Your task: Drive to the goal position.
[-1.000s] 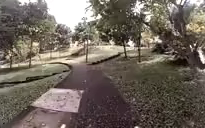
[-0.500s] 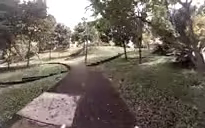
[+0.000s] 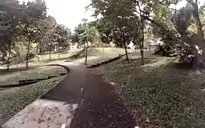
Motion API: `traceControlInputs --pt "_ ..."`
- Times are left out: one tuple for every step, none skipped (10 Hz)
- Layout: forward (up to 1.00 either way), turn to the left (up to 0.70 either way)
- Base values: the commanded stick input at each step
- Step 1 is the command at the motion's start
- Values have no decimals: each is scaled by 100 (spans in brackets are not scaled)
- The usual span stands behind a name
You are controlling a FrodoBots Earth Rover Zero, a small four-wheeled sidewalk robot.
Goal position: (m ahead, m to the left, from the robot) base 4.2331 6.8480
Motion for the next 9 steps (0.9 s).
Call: traceControlInputs --pt "50 0" --pt "50 0" --pt "50 41" --pt "50 50" --pt "50 32" --pt "50 6" --pt "50 50" --pt "50 45" --pt "50 0"
